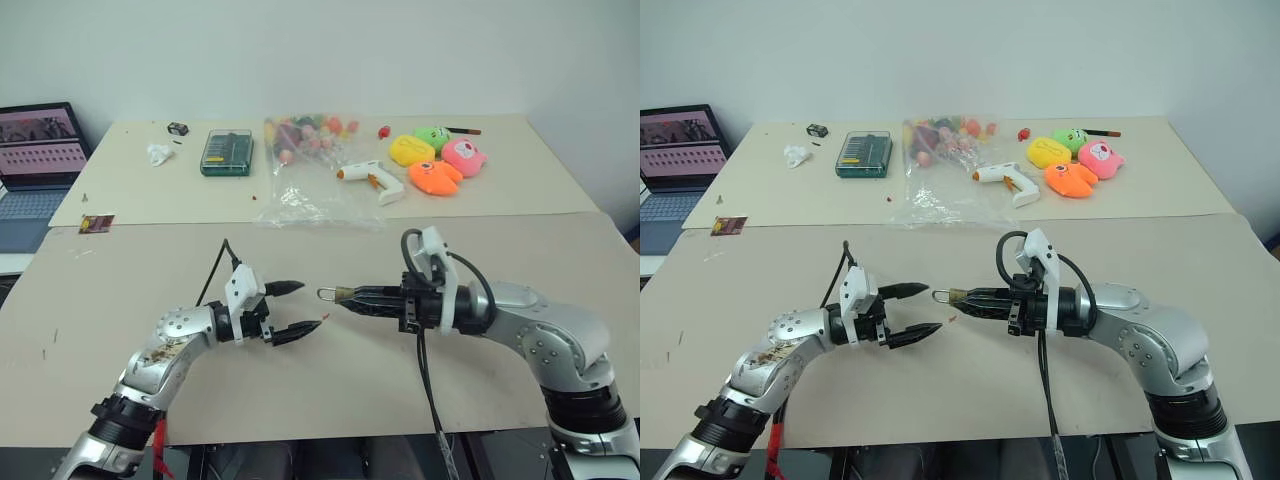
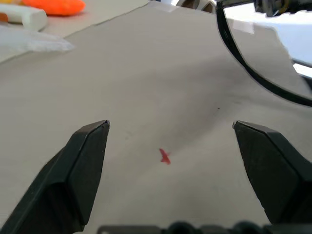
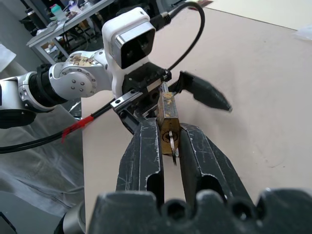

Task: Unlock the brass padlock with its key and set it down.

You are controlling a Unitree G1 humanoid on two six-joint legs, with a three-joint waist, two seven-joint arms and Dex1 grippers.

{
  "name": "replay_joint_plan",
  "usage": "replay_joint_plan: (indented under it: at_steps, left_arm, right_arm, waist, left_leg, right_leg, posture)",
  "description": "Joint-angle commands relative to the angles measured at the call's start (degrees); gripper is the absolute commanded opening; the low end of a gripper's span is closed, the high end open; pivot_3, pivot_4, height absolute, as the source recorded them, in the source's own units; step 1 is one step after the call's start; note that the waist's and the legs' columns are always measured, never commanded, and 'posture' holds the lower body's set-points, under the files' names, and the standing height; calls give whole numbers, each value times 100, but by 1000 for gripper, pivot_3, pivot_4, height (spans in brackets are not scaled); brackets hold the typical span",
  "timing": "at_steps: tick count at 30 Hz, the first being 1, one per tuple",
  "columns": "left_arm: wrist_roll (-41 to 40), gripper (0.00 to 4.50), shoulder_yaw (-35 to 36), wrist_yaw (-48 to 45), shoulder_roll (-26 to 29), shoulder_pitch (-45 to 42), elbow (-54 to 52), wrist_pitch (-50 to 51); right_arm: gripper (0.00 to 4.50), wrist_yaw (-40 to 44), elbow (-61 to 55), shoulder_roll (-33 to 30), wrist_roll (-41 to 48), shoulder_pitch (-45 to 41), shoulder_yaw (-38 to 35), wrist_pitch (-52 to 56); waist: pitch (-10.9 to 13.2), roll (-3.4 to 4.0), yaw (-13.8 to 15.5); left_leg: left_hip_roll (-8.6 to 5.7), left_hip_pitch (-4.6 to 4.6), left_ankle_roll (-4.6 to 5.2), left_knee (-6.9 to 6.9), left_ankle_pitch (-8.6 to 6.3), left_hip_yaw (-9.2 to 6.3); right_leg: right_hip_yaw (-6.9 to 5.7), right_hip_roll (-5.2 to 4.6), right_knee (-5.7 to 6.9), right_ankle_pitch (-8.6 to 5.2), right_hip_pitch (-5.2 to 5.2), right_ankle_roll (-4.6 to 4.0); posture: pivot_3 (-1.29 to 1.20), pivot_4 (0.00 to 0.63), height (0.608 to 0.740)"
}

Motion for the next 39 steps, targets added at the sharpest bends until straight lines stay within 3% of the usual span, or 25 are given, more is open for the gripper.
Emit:
replay_joint_plan:
  at_steps: [1,5,8,19,39]
  left_arm:
    - [-407,2603,273,9,-34,-49,-475,584]
    - [-615,1005,450,8,-120,-111,-496,1007]
    - [-796,43,553,-4,-171,-129,-514,1322]
    - [-957,43,451,-266,-113,11,-1063,1950]
    - [-1032,43,715,20,-402,-69,-1006,2272]
  right_arm:
    - [100,32,-251,-68,157,47,-163,-54]
    - [100,121,-259,-142,132,160,-171,-132]
    - [100,158,-254,-182,132,212,-176,-176]
    - [100,173,-218,-130,53,207,-106,-241]
    - [100,234,-364,-296,480,213,-113,13]
  waist:
    - [0,0,8]
    - [0,0,12]
    - [0,0,7]
    - [0,0,24]
    - [0,0,46]
  left_leg:
    - [0,0,0,0,0,0]
    - [-1,1,-11,-1,6,0]
    - [-1,0,-22,-1,12,0]
    - [0,0,-23,-2,10,1]
    - [0,0,-22,-2,9,1]
  right_leg:
    - [0,0,0,0,0,0]
    - [0,0,-2,0,0,0]
    - [1,0,-2,0,0,0]
    - [2,0,-4,-1,1,-1]
    - [2,-1,-5,-1,2,-2]
  posture:
    - [0,150,740]
    - [0,150,740]
    - [0,150,740]
    - [0,150,740]
    - [0,150,740]
